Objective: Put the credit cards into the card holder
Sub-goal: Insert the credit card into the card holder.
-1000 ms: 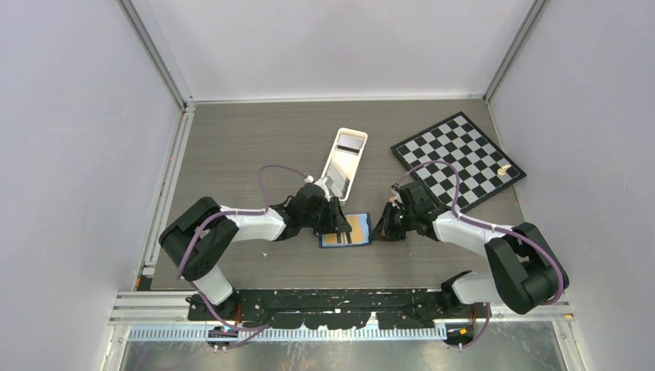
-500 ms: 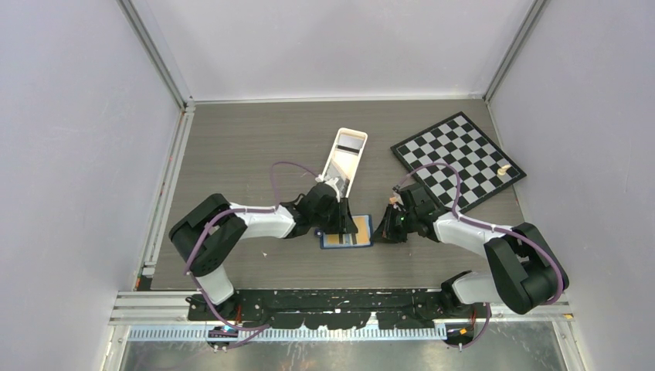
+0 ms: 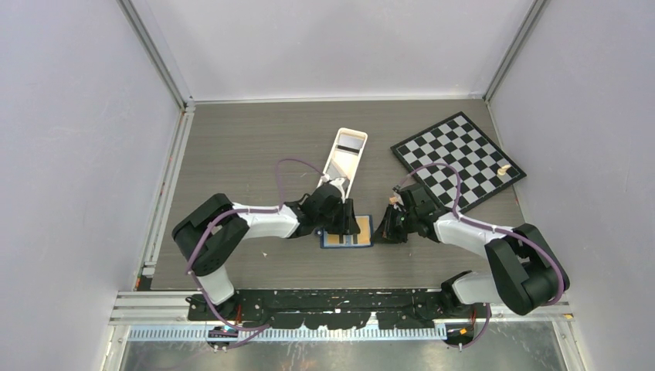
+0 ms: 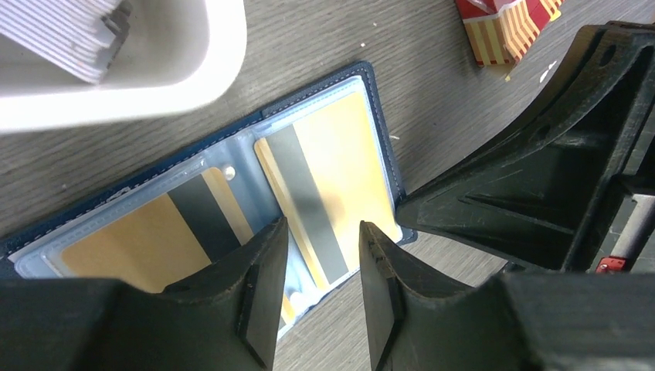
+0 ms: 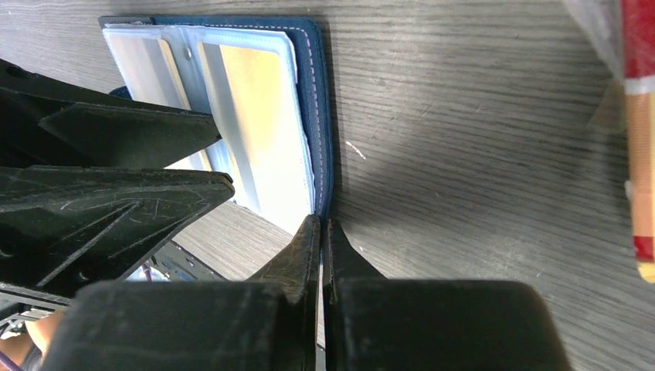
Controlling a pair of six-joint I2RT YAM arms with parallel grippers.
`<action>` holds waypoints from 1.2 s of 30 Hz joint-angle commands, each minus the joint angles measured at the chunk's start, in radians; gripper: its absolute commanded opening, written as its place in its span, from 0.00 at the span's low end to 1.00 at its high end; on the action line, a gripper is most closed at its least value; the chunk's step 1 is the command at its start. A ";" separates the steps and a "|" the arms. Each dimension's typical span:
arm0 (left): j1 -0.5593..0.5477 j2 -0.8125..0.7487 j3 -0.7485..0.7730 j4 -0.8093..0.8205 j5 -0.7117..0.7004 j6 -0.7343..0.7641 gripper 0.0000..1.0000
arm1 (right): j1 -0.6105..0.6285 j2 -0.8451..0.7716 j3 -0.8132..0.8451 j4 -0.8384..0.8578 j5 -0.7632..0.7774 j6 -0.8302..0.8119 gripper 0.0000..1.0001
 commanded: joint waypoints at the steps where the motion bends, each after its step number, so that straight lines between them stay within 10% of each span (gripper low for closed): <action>1: -0.016 -0.078 0.005 -0.084 -0.032 0.041 0.43 | 0.002 -0.074 0.025 -0.053 0.019 -0.020 0.11; 9: 0.000 -0.311 -0.008 -0.379 -0.174 0.101 0.63 | 0.003 -0.207 0.095 -0.193 0.080 -0.025 0.36; 36: 0.063 -0.245 -0.095 -0.391 -0.183 0.090 0.59 | 0.041 0.019 0.045 0.010 0.029 0.037 0.28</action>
